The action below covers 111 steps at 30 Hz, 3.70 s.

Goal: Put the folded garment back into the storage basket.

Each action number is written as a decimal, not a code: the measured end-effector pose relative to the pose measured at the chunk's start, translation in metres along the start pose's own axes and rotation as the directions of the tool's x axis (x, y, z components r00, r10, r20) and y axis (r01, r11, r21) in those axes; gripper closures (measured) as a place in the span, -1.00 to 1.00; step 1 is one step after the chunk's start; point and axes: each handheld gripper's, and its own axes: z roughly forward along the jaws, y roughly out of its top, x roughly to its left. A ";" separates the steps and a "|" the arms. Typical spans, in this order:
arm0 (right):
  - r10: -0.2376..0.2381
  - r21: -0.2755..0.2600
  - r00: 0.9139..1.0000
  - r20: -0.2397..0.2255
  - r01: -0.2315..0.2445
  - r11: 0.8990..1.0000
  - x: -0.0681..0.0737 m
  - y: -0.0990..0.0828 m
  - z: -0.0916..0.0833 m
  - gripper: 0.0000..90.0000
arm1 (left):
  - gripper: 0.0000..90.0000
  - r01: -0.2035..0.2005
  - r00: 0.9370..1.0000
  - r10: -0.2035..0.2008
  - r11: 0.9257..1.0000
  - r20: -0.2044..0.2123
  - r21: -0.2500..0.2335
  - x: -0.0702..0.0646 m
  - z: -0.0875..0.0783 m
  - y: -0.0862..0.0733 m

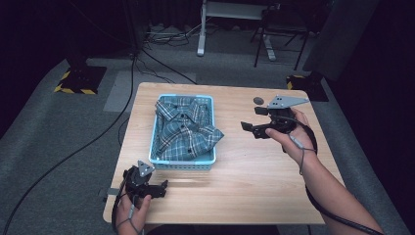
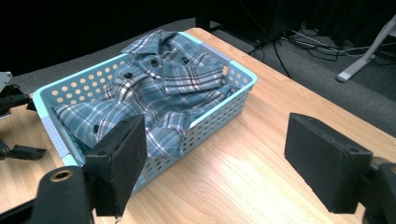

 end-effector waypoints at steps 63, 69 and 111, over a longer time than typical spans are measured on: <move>0.040 0.069 0.981 0.187 -0.054 0.996 -0.055 -0.106 -0.081 -0.63 | -1.00 -0.006 1.000 0.006 1.000 0.006 0.001 0.001 -0.001 -0.001; 0.040 0.080 0.979 0.198 -0.056 0.995 -0.059 -0.119 -0.083 -0.65 | -1.00 -0.006 1.000 0.006 1.000 0.006 0.001 0.001 -0.001 -0.001; 0.137 0.134 0.960 0.246 -0.173 0.976 -0.074 -0.206 -0.099 -0.70 | -1.00 -0.006 1.000 0.006 1.000 0.006 0.001 0.001 -0.001 -0.001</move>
